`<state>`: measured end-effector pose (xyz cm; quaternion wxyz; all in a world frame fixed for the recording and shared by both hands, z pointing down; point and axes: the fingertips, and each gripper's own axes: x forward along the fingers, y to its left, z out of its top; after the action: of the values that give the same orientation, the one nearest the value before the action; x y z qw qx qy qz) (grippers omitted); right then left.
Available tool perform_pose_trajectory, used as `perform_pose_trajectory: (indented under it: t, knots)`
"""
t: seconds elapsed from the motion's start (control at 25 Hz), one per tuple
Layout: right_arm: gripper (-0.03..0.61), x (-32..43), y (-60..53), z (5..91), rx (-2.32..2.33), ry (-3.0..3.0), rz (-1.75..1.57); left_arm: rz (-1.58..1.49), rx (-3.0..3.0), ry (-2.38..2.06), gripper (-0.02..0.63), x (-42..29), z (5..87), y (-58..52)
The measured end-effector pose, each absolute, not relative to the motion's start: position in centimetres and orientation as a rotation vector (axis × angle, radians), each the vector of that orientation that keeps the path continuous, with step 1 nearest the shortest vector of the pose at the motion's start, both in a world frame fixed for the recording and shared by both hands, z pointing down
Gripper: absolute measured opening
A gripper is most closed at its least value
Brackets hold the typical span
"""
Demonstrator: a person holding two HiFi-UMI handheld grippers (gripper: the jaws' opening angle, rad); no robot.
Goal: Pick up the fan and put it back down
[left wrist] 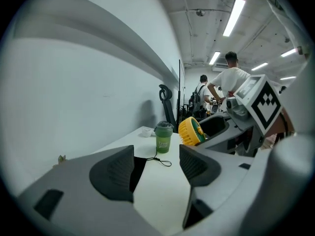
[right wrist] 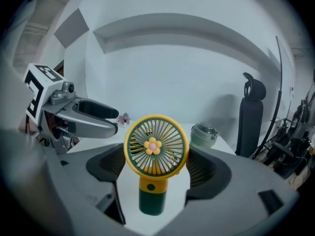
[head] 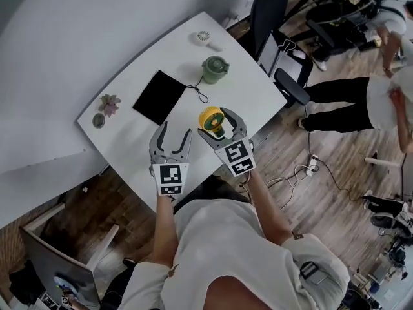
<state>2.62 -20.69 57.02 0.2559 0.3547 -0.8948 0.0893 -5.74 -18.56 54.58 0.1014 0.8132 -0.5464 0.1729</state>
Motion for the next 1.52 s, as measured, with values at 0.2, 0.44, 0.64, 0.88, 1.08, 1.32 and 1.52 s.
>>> perform_pose_trajectory:
  t: [0.2,0.44,0.64,0.88,1.08,1.32,1.52]
  knots:
    - [0.387,2.3,-20.2,53.3,0.994,-2.501,0.202,0.464,2.428,-1.662,0.282,-6.2,51.9,-17.8]
    - [0.387,2.1,-19.3,49.0,1.025,-2.568,0.122,0.401,2.459,-1.723,0.281,-6.7,48.5,-16.9]
    - [0.387,2.6,-18.3,45.5,1.059,-2.620,0.061,0.346,2.497,-1.768,0.281,-6.5,45.3,-16.1]
    - [0.387,3.9,-17.3,42.0,1.107,-2.663,-0.004,0.300,2.556,-1.796,0.281,-5.6,41.8,-15.0]
    - [0.388,4.9,-16.7,39.8,1.164,-2.674,-0.044,0.267,2.602,-1.810,0.284,-5.1,39.6,-14.3]
    - [0.388,5.9,-15.9,37.3,1.210,-2.712,-0.088,0.237,2.656,-1.822,0.295,-4.4,36.9,-13.6]
    - [0.388,6.6,-15.3,35.1,1.238,-2.741,-0.131,0.197,2.677,-1.827,0.305,-3.8,35.2,-13.4]
